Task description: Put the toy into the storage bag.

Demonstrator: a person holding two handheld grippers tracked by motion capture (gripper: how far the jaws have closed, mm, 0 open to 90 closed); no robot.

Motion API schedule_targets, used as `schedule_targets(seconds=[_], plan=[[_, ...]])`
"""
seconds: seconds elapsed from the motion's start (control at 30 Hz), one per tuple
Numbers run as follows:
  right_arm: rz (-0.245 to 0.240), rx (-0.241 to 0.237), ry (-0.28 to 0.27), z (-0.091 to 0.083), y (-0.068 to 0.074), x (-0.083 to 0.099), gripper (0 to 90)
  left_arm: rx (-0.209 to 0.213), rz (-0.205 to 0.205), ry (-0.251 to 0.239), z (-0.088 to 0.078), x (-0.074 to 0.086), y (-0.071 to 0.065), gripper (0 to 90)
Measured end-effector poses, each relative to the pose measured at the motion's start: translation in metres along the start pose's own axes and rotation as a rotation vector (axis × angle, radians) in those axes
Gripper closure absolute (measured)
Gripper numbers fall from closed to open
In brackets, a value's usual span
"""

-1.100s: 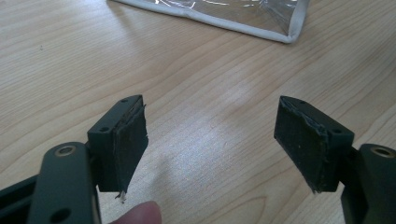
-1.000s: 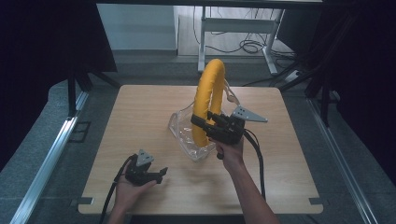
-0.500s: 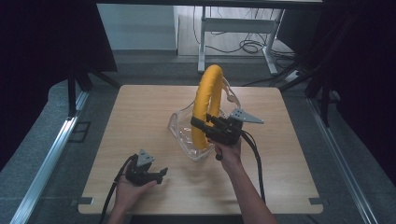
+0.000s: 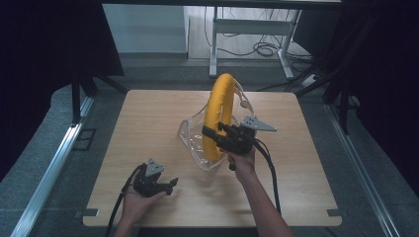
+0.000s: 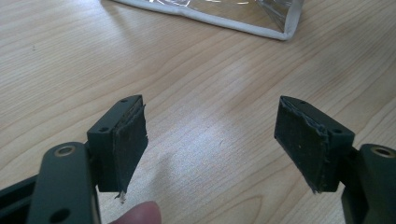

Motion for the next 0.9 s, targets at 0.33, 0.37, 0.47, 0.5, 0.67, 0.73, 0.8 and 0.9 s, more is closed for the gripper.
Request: schedule_targets(seconds=[0.33, 0.37, 0.47, 0.5, 0.67, 0.73, 0.8, 0.9], plan=[[-0.012, 0.017, 0.006, -0.0024, -0.0019, 0.0003, 46.0, 0.001, 0.002, 0.005, 0.0006, 0.0001, -0.0007, 25.5], [-0.007, 0.017, 0.008, -0.0032, -0.0026, 0.0002, 45.9, 0.001, -0.001, 0.005, 0.0007, 0.0001, -0.0009, 25.5], [-0.008, 0.018, 0.008, -0.0035, -0.0030, 0.0004, 45.6, 0.002, -0.001, 0.006, 0.0009, 0.0001, -0.0011, 25.5], [-0.008, 0.020, 0.007, -0.0037, -0.0029, 0.0004, 45.3, 0.001, 0.000, 0.006, 0.0009, 0.0002, -0.0010, 25.5], [-0.012, 0.026, 0.006, -0.0039, -0.0028, 0.0005, 44.7, 0.002, 0.000, 0.006, 0.0009, 0.0002, -0.0011, 25.5], [-0.017, 0.028, 0.003, -0.0038, -0.0030, 0.0009, 44.1, 0.002, -0.001, 0.006, 0.0008, 0.0002, -0.0011, 25.5], [-0.016, 0.034, 0.000, -0.0041, -0.0027, 0.0010, 42.7, 0.002, -0.002, 0.005, 0.0008, 0.0001, -0.0012, 25.5], [-0.033, 0.043, -0.012, -0.0066, -0.0017, -0.0003, 39.0, 0.001, -0.005, 0.003, 0.0011, 0.0001, -0.0014, 25.5]])
Point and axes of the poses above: each handheld gripper's, and its own axes: z roughly forward along the jaws, x roughly out of its underside, y roughly to its left, the point moved 3 cm from there along z, roughly forward along the jaws, and after that the axes turned 2 degrees about -y, right-handed, at the moved point
